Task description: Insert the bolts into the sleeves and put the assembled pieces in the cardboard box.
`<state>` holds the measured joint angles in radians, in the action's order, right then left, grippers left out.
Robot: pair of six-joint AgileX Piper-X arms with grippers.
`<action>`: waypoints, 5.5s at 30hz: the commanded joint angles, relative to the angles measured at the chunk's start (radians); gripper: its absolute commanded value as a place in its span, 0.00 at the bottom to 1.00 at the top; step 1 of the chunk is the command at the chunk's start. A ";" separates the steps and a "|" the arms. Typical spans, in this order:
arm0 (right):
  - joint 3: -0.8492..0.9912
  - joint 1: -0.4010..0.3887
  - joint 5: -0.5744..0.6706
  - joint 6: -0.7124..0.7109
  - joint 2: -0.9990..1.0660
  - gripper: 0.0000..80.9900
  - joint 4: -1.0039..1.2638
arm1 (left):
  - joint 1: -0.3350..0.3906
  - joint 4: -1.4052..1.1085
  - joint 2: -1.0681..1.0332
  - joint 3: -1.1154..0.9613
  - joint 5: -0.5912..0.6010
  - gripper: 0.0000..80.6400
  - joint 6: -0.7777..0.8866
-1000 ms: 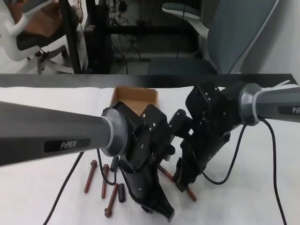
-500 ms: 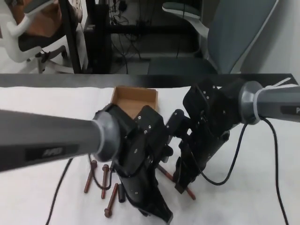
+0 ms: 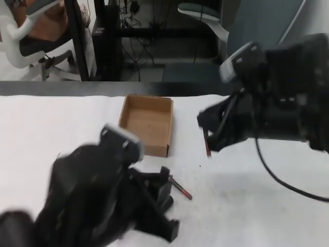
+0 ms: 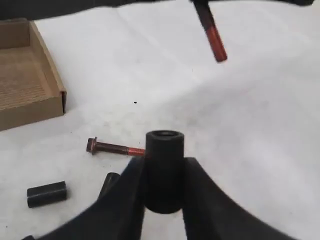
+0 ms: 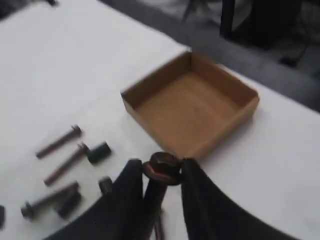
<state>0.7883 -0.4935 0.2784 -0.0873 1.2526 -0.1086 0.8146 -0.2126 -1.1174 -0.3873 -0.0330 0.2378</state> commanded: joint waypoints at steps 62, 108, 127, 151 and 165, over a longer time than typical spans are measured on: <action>-0.042 -0.282 -0.162 0.102 0.052 0.01 0.422 | -0.060 -0.459 0.005 0.117 -0.039 0.02 0.039; -0.042 -0.306 -0.147 0.144 0.111 0.01 0.478 | -0.060 -0.450 0.005 0.117 -0.032 0.02 -0.047; -0.042 -0.304 -0.169 0.139 0.111 0.01 0.454 | -0.096 -0.450 0.005 0.117 -0.078 0.02 -0.051; 0.018 -0.306 -0.371 0.729 0.119 0.81 -0.138 | -0.371 -0.046 -0.050 -0.132 0.061 0.02 -0.142; 0.170 -0.304 -0.256 0.958 0.394 0.40 -0.221 | -0.495 0.213 -0.551 -0.532 0.321 0.02 -0.217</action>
<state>0.9459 -0.7965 0.0078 0.8281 1.6153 -0.3221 0.3124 -0.0277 -1.6353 -0.8705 0.2472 0.0380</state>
